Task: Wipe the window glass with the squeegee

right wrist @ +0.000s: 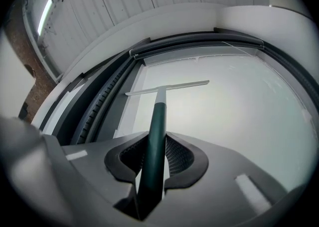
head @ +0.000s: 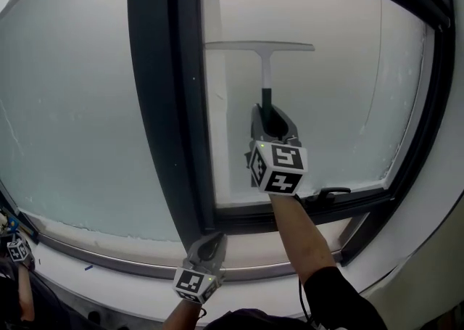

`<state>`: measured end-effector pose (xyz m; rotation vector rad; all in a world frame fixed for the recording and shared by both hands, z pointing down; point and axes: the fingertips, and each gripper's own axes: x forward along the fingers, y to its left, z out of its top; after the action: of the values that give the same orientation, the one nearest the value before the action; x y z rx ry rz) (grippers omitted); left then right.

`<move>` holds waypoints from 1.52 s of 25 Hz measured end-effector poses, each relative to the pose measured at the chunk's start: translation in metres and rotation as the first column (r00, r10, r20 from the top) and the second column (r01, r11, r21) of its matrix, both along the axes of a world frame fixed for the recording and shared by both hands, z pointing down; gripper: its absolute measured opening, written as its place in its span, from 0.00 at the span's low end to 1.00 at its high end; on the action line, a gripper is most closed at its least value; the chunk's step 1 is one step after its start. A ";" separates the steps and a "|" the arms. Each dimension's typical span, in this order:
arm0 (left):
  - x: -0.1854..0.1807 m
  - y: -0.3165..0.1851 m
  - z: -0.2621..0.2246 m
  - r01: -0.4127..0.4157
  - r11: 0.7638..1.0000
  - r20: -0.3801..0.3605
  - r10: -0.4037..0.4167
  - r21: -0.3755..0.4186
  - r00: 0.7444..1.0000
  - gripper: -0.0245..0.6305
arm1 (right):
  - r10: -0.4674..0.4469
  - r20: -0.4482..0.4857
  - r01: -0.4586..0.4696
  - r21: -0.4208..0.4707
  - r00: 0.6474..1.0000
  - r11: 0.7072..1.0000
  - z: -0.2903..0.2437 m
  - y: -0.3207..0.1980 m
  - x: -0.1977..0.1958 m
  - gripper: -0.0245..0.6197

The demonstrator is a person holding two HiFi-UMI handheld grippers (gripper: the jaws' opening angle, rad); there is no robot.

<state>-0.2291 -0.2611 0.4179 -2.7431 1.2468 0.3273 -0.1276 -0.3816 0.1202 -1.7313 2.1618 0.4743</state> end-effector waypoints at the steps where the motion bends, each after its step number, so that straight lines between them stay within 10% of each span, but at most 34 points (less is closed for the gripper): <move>1: -0.002 -0.001 0.000 -0.002 1.000 0.000 0.002 0.001 1.000 0.04 | 0.013 0.000 -0.013 0.002 1.000 1.000 0.000 -0.001 -0.001 0.17; 38: 0.008 0.015 0.025 -0.003 0.998 0.028 0.004 -0.059 1.000 0.04 | 0.020 -0.014 -0.022 -0.146 1.000 0.989 0.104 0.001 -0.001 0.17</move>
<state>-0.2216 -0.2456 0.4427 -2.7890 1.2650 0.2559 -0.1284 -0.3804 0.2245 -1.8336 2.2391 0.3407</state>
